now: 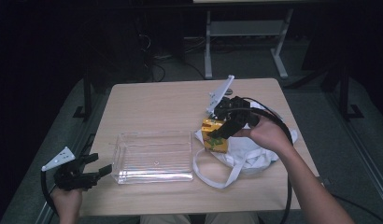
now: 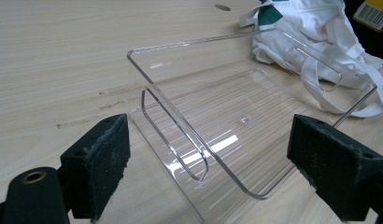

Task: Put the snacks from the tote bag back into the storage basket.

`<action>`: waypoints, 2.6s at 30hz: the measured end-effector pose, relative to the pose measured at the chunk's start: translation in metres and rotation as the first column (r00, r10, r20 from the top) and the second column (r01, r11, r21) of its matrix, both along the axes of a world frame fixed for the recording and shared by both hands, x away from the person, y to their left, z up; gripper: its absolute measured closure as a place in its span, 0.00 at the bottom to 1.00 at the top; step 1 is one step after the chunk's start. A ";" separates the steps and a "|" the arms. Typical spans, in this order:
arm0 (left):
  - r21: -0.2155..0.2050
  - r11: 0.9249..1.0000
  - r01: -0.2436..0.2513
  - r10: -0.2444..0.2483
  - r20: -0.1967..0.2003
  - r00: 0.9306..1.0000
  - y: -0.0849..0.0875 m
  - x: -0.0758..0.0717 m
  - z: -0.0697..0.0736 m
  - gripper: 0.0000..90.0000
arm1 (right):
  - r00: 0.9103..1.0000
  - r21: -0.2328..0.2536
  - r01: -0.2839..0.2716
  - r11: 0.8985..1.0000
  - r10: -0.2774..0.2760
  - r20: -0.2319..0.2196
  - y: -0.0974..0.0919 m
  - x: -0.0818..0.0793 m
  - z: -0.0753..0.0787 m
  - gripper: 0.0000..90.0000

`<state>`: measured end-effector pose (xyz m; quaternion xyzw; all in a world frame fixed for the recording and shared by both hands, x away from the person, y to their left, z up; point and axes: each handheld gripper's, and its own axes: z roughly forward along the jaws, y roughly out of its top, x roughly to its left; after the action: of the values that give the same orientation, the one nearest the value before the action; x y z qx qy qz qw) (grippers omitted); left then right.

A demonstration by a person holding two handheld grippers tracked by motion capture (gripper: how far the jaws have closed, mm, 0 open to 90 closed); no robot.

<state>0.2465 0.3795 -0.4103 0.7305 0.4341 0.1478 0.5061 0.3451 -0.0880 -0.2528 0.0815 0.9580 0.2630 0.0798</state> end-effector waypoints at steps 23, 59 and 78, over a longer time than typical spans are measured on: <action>0.002 1.000 -0.001 0.001 0.002 1.000 0.001 0.000 0.000 0.14 | 0.994 0.002 -0.106 0.994 0.106 0.004 0.042 -0.008 0.001 0.57; -0.002 1.000 -0.001 0.001 0.007 1.000 0.002 0.000 0.000 0.14 | 0.981 0.001 -0.194 0.981 0.194 -0.011 0.087 -0.012 -0.011 0.57; -0.007 1.000 -0.005 0.005 0.008 1.000 0.002 0.000 0.001 0.14 | 0.975 -0.015 -0.221 0.975 0.221 -0.033 0.103 -0.013 -0.027 0.58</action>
<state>0.2465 0.3816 -0.4095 0.7270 0.4345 0.1506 0.5100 0.3325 0.0155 -0.2801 -0.0222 0.9646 0.2602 0.0357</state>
